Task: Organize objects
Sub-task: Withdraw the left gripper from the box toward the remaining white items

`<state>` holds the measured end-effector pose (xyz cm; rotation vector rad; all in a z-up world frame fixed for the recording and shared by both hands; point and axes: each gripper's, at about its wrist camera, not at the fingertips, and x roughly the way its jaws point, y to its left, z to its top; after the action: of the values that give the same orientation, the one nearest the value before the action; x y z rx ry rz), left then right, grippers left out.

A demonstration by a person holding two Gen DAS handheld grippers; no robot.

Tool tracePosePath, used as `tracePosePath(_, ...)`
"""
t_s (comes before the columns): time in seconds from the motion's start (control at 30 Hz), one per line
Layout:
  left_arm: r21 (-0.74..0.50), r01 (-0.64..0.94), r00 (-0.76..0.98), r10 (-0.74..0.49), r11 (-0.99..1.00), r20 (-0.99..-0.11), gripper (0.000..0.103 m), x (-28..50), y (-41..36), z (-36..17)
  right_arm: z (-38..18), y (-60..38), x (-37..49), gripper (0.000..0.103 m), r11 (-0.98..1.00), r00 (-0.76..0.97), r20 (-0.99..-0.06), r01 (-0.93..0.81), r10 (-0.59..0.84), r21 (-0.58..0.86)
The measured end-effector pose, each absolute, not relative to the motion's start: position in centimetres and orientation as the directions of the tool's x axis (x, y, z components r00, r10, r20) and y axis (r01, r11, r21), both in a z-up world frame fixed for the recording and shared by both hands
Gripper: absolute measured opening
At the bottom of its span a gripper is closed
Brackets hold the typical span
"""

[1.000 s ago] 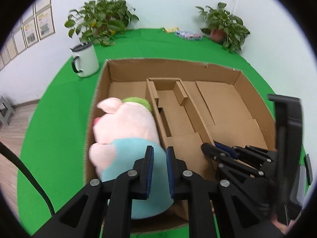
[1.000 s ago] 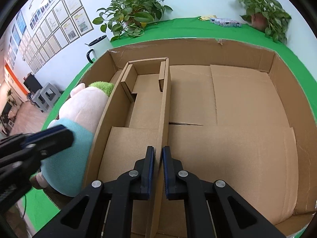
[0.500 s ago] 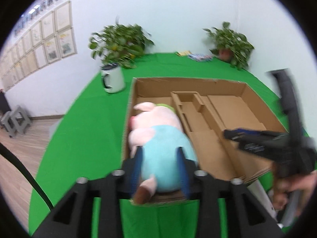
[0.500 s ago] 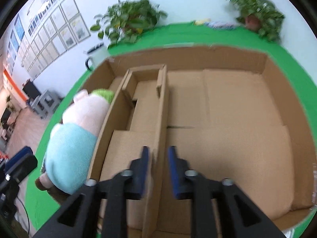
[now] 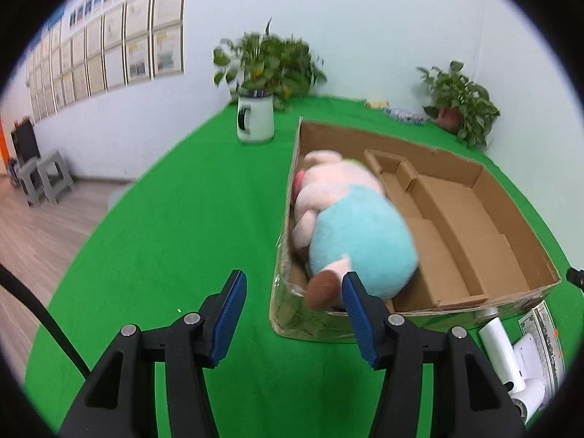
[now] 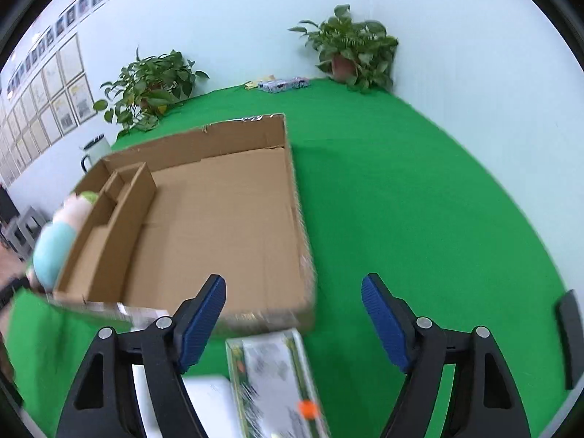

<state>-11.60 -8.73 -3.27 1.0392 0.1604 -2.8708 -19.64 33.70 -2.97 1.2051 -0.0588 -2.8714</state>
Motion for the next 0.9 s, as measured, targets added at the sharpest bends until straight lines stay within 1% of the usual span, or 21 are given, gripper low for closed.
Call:
tracePosePath(0.07, -0.044, 0.103, -0.808, -0.058, -0.994, -0.587, 0.054, -9.8, -7.1, -1.9, -2.4, 33.1, -17.2, 0.082, -0.999, -0.731, -0.681, 0.033, -0.039, 0.021)
tracePosePath(0.1, -0.030, 0.092, -0.827, -0.059, -0.995, -0.559, 0.054, -8.8, -6.2, -1.2, -2.0, 32.8, -16.2, 0.090, -0.999, -0.744, -0.666, 0.044, -0.050, 0.026)
tracePosePath(0.13, -0.019, 0.072, -0.843, -0.051, -0.997, -0.536, 0.060, -7.8, -5.2, -0.5, -1.5, 32.1, -14.9, 0.097, -0.998, -0.762, -0.644, 0.058, -0.070, 0.040)
tracePosePath(0.17, -0.012, 0.055, -0.853, -0.041, -0.998, -0.520, 0.071, -7.1, -4.5, 0.0, -1.2, 31.4, -13.6, 0.099, -0.996, -0.773, -0.628, 0.071, -0.089, 0.053)
tracePosePath(0.2, -0.002, 0.045, -0.866, -0.038, -0.999, -0.498, 0.075, -6.2, -3.6, 0.6, -0.8, 30.7, -12.6, 0.102, -0.994, -0.784, -0.611, 0.089, -0.112, 0.067)
tracePosePath(0.23, 0.007, 0.041, -0.875, -0.039, -0.999, -0.483, 0.079, -5.6, -3.0, 0.9, -0.4, 29.8, -11.3, 0.102, -0.990, -0.794, -0.593, 0.114, -0.137, 0.077)
tracePosePath(0.3, 0.026, 0.019, -0.882, -0.029, -0.999, -0.470, 0.079, -4.4, -1.7, 1.5, 0.2, 27.7, -9.2, 0.102, -0.984, -0.813, -0.557, 0.165, -0.171, 0.061)
tracePosePath(0.37, 0.017, 0.001, -0.885, -0.008, -1.000, -0.465, 0.079, -3.6, -1.1, 2.0, 0.5, 25.4, -7.6, 0.102, -0.979, -0.829, -0.530, 0.203, -0.180, 0.015)
tracePosePath(0.53, 0.000, -0.003, -0.892, 0.002, -1.000, -0.453, 0.079, -2.3, -0.2, 2.5, 0.8, 22.6, -5.0, 0.102, -0.965, -0.807, -0.540, 0.260, -0.239, 0.039)
tracePosePath(0.73, -0.042, -0.022, -0.883, 0.040, -0.999, -0.469, 0.079, -1.2, 0.6, 1.9, 0.0, 21.9, -2.8, 0.102, -0.964, -0.807, -0.547, 0.266, -0.223, 0.001)
tracePosePath(0.9, -0.056, -0.042, -0.878, 0.064, -0.998, -0.475, 0.079, -0.7, 0.8, 1.6, -0.4, 23.0, -1.9, 0.102, -0.966, -0.799, -0.558, 0.258, -0.222, 0.014)
